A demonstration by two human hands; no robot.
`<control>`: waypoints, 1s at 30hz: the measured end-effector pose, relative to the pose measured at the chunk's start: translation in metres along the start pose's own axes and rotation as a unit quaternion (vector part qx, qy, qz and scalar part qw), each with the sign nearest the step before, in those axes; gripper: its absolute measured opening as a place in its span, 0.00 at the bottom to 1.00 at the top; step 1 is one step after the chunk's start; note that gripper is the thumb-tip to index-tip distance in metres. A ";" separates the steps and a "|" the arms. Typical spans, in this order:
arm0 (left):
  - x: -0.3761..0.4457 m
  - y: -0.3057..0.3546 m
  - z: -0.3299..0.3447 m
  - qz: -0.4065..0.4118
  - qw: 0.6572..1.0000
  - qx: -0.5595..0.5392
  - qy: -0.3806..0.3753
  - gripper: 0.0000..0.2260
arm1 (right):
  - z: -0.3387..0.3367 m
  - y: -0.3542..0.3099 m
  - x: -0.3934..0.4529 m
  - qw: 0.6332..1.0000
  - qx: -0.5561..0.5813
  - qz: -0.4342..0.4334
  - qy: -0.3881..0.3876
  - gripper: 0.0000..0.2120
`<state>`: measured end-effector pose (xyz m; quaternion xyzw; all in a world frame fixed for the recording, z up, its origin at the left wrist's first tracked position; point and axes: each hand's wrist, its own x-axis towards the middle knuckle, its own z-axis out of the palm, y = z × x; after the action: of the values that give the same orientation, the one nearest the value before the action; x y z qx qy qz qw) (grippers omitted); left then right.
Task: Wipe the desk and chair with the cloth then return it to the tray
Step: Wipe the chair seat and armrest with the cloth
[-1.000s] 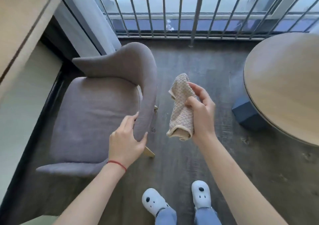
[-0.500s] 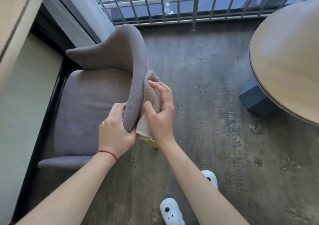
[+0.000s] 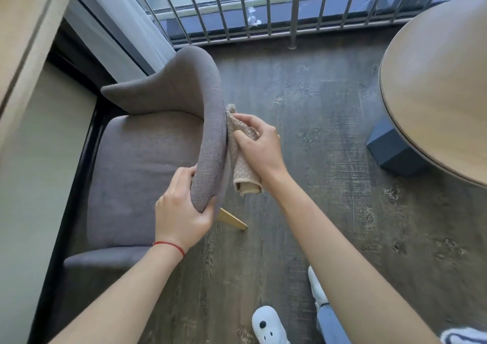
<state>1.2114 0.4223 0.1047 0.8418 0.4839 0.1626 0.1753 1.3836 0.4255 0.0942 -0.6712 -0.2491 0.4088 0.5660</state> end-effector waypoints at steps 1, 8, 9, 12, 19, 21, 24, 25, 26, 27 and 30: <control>0.000 0.000 0.000 0.000 1.000 0.001 0.000 0.19 | -0.004 0.002 0.000 1.000 -0.002 0.005 0.002 0.15; 0.001 0.001 0.000 -0.001 1.000 -0.003 -0.005 0.18 | 0.017 -0.016 0.011 0.997 0.065 -0.005 0.045 0.16; 0.001 0.002 0.000 -0.003 1.000 -0.008 -0.005 0.18 | 0.017 -0.015 0.001 0.998 0.050 -0.013 0.048 0.16; 0.001 0.003 -0.002 -0.003 1.000 -0.011 -0.007 0.18 | 0.001 -0.006 -0.022 0.999 0.013 -0.038 0.034 0.17; 0.002 0.002 -0.001 -0.002 1.000 -0.009 -0.012 0.19 | 0.012 -0.020 -0.005 0.996 0.057 -0.051 0.051 0.19; 0.002 0.001 -0.001 -0.002 1.000 -0.010 -0.012 0.19 | 0.011 -0.014 -0.020 0.996 0.051 -0.068 0.040 0.18; 0.002 0.001 0.000 0.000 1.000 -0.009 -0.013 0.18 | -0.004 0.000 -0.041 0.993 0.057 -0.101 0.026 0.17; 0.001 0.001 0.000 0.002 1.000 -0.006 -0.011 0.18 | -0.006 0.001 -0.040 0.992 0.062 -0.109 0.032 0.18; 0.002 0.000 0.001 0.003 1.000 -0.005 -0.009 0.18 | -0.006 0.001 -0.034 0.991 0.067 -0.110 0.045 0.19; 0.002 0.000 0.001 0.003 1.000 -0.007 -0.009 0.19 | -0.003 0.000 -0.028 0.990 0.080 -0.101 0.051 0.20; 0.002 0.000 0.001 -0.001 1.000 -0.022 -0.008 0.18 | 0.011 -0.006 -0.031 0.990 0.131 -0.052 0.027 0.19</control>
<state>1.2127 0.4234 0.1042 0.8385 0.4800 0.1660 0.1976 1.3585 0.4087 0.1083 -0.5882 -0.2123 0.3894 0.6763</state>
